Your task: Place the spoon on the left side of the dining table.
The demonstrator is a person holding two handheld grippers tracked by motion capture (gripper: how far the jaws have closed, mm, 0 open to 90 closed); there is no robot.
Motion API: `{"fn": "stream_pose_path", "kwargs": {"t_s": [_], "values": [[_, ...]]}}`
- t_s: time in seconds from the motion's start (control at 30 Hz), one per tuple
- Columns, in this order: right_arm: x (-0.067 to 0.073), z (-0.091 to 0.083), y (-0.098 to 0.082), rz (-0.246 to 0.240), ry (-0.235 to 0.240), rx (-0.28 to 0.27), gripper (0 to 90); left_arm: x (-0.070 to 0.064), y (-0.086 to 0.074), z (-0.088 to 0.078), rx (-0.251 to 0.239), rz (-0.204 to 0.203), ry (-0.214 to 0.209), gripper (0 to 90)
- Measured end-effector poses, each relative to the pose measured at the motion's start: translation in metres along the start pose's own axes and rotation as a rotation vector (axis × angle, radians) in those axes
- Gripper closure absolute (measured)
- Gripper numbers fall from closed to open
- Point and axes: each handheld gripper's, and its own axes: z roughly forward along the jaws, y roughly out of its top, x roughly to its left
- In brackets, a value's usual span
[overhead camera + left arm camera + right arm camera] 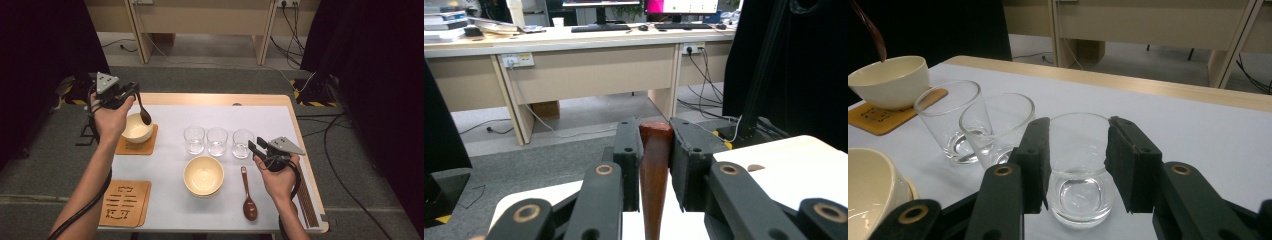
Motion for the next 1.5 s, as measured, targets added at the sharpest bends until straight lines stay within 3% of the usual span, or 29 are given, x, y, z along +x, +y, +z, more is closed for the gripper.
{"fn": "stream_pose_path", "kwargs": {"t_s": [0.47,1.07,1.5], "values": [[-0.001,0.0,0.0,0.004,-0.002,0.001,61.6,0.016,-0.016,0.012,0.055,-0.007,0.048,74.4],[-0.003,0.001,-0.001,0.004,-0.006,-0.001,61.8,0.035,-0.044,0.039,0.142,-0.063,0.101,74.3],[-0.005,0.001,-0.001,0.008,-0.005,0.004,61.9,0.049,-0.054,0.068,0.162,-0.118,0.146,74.0]]}}
